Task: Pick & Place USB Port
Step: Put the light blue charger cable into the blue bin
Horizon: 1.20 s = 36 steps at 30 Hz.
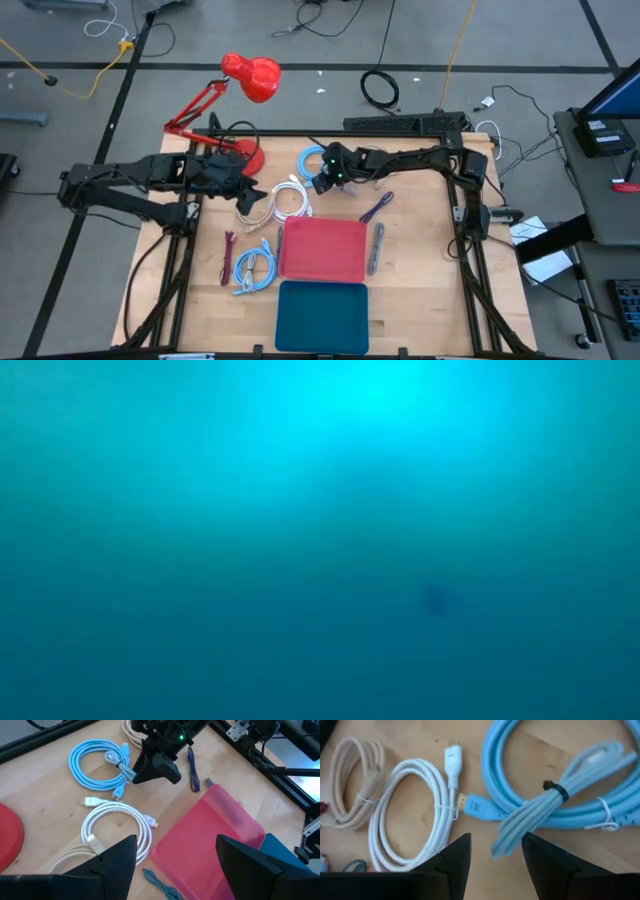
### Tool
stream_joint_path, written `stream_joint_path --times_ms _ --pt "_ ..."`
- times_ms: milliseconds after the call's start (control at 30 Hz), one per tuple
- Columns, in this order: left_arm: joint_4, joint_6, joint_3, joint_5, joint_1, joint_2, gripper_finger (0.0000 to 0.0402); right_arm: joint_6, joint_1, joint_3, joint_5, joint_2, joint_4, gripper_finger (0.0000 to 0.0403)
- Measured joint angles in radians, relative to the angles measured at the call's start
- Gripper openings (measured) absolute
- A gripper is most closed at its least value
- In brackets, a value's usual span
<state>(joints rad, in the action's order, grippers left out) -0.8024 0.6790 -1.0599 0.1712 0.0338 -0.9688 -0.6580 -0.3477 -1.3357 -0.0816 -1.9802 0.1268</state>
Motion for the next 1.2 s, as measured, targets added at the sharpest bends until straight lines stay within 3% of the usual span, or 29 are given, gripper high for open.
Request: stream_joint_path --times_ms 133,400,967,1200 --pt "0.000 0.021 0.000 0.019 -0.029 0.000 0.0273 0.014 0.000 0.000 0.028 0.001 0.013 0.0127" --pt "0.017 0.048 0.000 0.065 -0.071 0.000 0.0273 0.015 -0.002 0.000 0.027 0.001 0.012 0.0008" --pt "0.048 0.020 0.000 0.077 -0.075 0.000 0.0273 -0.039 0.022 0.000 0.027 0.010 0.014 0.0001" --pt "0.045 0.020 0.011 0.097 -0.075 0.000 0.0273 -0.012 0.085 -0.017 0.026 0.130 0.025 0.0000"
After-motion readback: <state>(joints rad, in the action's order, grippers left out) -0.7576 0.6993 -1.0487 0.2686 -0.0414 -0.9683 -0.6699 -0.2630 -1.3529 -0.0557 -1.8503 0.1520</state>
